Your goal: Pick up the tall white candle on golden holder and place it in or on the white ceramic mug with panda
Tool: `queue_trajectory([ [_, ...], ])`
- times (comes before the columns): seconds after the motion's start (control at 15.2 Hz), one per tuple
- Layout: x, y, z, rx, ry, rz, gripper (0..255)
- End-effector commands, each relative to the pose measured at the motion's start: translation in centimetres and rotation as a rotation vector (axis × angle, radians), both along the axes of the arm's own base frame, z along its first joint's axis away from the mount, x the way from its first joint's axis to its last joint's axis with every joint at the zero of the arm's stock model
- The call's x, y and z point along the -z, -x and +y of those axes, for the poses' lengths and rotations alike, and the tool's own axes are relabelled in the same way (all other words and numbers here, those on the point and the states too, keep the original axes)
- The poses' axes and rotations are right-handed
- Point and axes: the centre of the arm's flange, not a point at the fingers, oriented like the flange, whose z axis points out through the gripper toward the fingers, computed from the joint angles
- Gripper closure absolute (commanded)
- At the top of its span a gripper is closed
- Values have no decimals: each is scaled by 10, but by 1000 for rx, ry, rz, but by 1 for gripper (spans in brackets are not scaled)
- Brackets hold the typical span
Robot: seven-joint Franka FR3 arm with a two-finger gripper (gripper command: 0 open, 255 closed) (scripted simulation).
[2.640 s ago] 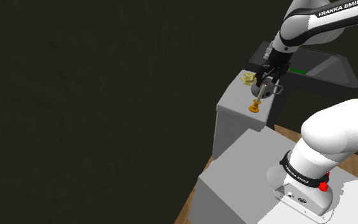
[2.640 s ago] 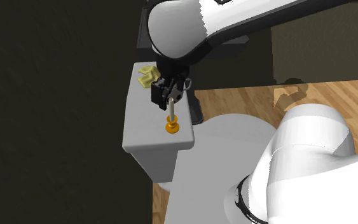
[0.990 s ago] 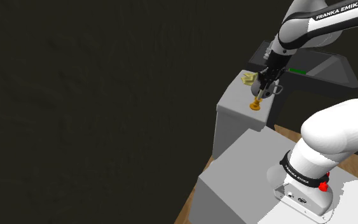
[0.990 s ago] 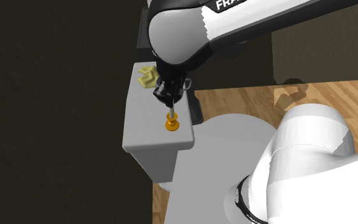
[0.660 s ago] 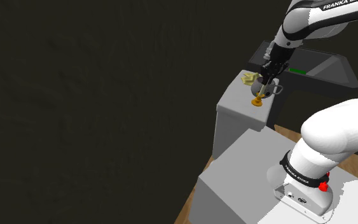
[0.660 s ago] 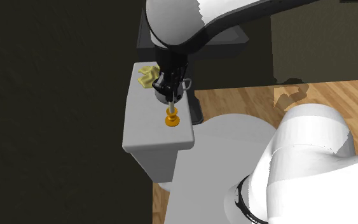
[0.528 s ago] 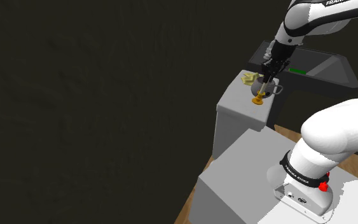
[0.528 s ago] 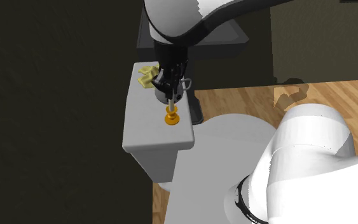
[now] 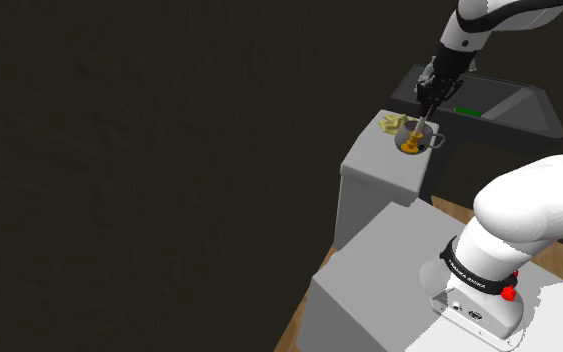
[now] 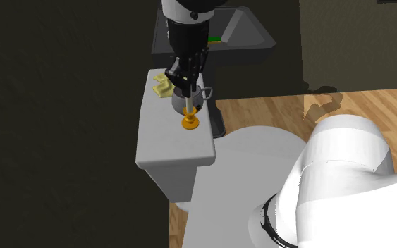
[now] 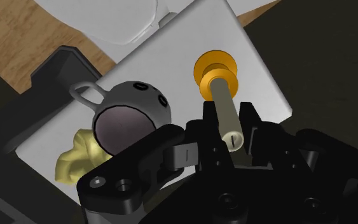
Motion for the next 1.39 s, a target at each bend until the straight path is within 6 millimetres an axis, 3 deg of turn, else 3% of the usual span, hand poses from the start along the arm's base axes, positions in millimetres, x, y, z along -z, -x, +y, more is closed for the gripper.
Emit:
queue_trajectory([
  [0.0,-11,1,1,0,0,0,255],
  [0.86,-78,1,1,0,0,0,255],
  [1.32,-108,-12,-85,0,0,0,255],
])
